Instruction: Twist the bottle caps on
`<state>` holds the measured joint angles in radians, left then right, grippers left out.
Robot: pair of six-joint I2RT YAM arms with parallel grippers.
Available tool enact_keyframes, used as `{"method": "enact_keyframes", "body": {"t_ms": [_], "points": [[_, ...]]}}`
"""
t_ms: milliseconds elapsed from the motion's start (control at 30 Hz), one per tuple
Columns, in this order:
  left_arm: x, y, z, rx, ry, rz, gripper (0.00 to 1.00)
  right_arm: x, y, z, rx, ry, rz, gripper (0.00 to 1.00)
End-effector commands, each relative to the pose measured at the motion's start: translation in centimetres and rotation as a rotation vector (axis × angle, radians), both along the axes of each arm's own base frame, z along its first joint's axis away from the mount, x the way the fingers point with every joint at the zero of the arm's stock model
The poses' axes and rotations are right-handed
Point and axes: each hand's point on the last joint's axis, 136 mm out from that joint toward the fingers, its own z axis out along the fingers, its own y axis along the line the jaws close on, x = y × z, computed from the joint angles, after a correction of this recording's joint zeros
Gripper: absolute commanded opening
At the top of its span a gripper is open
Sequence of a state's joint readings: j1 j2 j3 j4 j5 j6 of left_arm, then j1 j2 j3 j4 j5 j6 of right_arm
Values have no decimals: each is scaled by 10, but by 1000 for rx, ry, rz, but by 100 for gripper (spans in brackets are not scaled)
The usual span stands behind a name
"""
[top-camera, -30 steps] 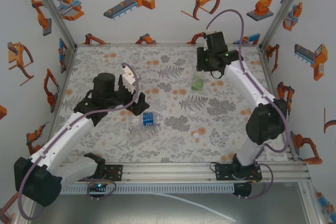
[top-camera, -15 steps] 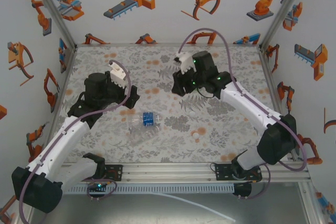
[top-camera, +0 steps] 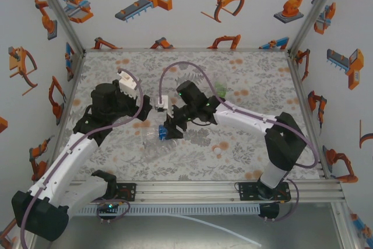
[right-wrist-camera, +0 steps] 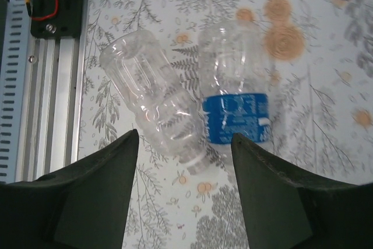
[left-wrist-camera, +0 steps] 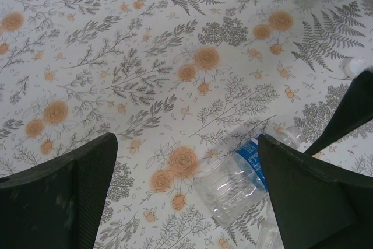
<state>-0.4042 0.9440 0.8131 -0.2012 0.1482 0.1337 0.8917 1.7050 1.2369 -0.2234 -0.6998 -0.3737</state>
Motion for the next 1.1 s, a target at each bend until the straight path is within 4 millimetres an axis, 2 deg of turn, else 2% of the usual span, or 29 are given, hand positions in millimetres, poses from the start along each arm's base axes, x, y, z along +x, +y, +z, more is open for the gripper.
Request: {"method": "enact_keyframes", "body": {"t_ms": [0, 300, 500, 833, 1067], "points": [[0, 4, 10, -30, -29, 23, 97, -18, 18, 0, 74, -68, 136, 62], [0, 13, 13, -22, -55, 64, 97, -48, 29, -38, 61, -71, 251, 66], [1, 14, 12, -23, -57, 71, 97, -49, 34, -65, 25, -96, 236, 66], [2, 14, 10, -21, -50, 75, 97, -50, 25, -109, -62, -97, 204, 67], [3, 12, 8, -21, -37, 68, 97, -50, 19, -124, -96, -95, 183, 66]]}}
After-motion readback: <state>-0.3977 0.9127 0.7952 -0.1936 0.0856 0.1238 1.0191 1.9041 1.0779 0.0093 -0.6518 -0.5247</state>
